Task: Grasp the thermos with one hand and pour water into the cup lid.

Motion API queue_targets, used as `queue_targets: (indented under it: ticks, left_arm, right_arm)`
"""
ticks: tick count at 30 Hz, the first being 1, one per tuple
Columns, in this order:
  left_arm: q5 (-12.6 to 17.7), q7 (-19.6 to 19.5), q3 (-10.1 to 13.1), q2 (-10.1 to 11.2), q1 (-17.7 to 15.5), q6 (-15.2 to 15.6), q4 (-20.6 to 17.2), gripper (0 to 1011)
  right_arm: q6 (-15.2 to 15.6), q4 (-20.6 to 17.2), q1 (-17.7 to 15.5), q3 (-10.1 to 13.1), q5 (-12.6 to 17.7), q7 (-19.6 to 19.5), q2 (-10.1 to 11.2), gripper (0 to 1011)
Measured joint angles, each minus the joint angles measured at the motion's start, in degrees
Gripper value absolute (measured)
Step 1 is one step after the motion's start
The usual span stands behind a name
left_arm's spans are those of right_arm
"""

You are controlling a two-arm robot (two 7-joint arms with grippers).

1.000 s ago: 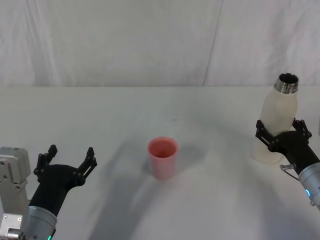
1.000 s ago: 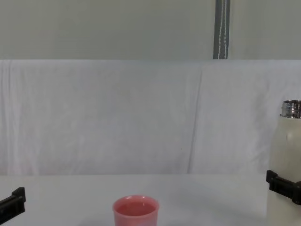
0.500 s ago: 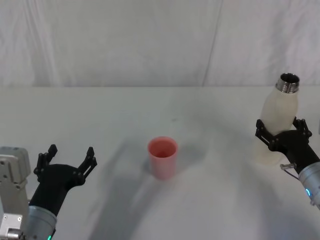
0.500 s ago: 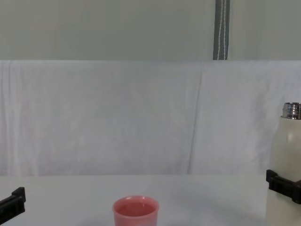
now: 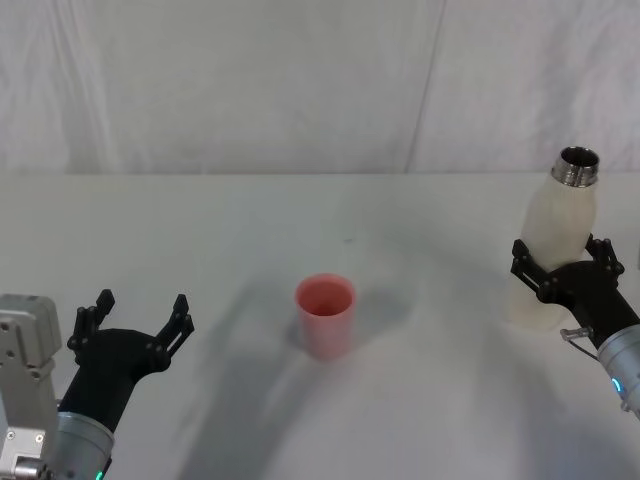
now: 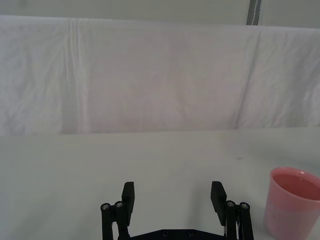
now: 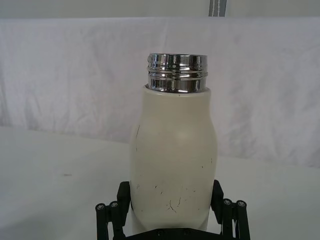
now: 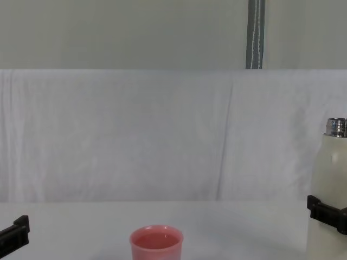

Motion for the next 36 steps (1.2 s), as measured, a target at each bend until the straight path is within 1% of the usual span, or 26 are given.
queue_targets:
  ticks: [18, 27, 36]
  left_arm:
    - [0.0, 0.0, 0.0, 0.0, 0.0, 0.0, 0.0, 1001]
    - [0.0, 0.0, 0.0, 0.0, 0.0, 0.0, 0.0, 1001]
    - [0.0, 0.0, 0.0, 0.0, 0.0, 0.0, 0.0, 1001]
  right_arm:
    - [0.24, -1.0, -0.75, 0.2, 0.86, 0.33, 0.09, 1001]
    - [0.67, -2.26, -1.5, 0.26, 0.95, 0.28, 0.37, 1001]
    - [1.19, -3.99, -2.96, 0.6, 1.07, 0.04, 0.7, 1001]
